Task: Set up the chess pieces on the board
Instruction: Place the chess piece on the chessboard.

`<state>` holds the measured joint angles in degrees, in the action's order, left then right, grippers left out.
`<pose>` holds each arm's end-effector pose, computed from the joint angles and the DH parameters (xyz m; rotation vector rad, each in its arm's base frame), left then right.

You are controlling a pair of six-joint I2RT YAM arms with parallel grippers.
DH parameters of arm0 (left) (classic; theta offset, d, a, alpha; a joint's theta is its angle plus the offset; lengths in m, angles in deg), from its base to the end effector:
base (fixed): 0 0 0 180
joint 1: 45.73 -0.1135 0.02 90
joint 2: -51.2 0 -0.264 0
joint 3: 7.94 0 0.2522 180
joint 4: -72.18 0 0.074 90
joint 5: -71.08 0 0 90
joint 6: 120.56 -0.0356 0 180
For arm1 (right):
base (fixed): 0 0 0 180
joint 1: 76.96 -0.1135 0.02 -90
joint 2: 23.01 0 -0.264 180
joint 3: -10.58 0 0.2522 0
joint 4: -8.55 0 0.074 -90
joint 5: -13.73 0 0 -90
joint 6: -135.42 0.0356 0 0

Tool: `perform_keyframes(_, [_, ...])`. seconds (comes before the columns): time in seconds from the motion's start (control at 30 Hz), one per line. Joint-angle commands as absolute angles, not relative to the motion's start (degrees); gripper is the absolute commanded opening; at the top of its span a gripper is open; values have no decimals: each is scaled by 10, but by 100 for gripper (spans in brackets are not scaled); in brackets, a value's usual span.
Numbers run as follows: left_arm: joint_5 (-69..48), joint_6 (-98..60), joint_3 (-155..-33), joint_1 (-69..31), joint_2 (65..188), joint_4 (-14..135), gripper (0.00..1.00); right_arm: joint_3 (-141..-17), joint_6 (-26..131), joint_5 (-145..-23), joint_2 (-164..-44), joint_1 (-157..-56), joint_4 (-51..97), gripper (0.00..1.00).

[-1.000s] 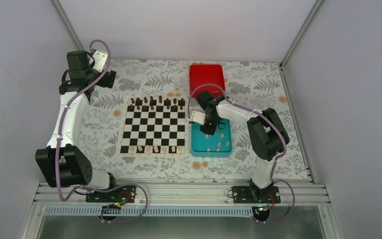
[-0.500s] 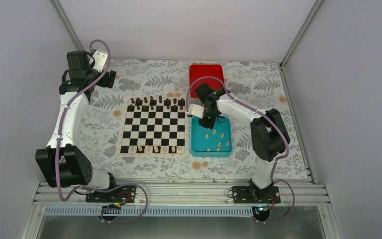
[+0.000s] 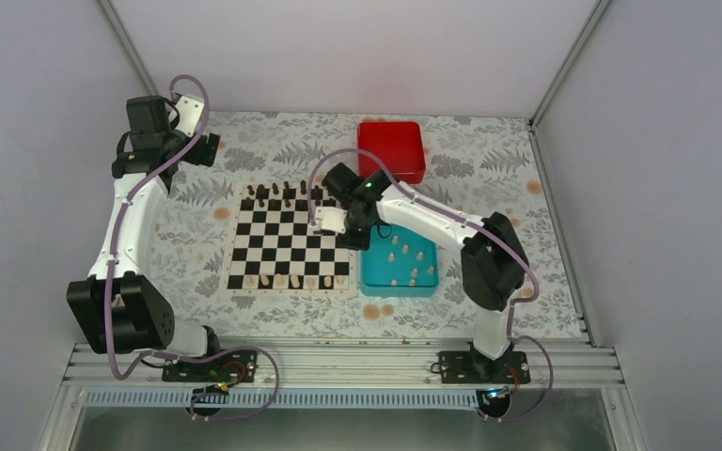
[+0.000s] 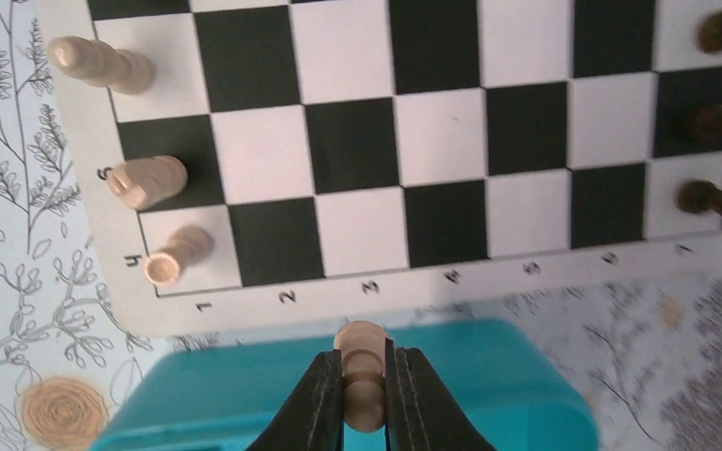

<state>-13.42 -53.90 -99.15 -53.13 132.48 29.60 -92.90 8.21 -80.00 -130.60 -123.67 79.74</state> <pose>0.3183 0.0379 0.3589 0.3531 2.1159 0.2115 0.2583 0.2776 0.2411 -1.9405 2.1400 0.1246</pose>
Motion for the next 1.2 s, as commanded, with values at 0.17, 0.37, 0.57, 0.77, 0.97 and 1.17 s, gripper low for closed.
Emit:
perform_keyframes(0.17, [-123, -538, -988, -535, 1309, 304, 100, -905, 88, -818, -1359, -1264, 743, 8])
perform_keyframes(0.37, [-123, -539, -985, -536, 1309, 304, 100, -891, 88, -842, -1367, -1268, 729, 7])
perform_keyframes(0.57, [-123, -539, -985, -536, 1308, 304, 100, -879, 88, -860, -1378, -1280, 723, 7])
perform_keyframes(0.77, [-123, -539, -985, -535, 1309, 304, 100, -874, 87, -862, -1385, -1284, 727, 7])
perform_keyframes(0.97, [-123, -539, -983, -535, 1308, 304, 100, -869, 87, -856, -1391, -1284, 726, 7])
perform_keyframes(1.17, [-123, -539, -983, -535, 1307, 305, 100, -869, 87, -858, -1393, -1284, 725, 7])
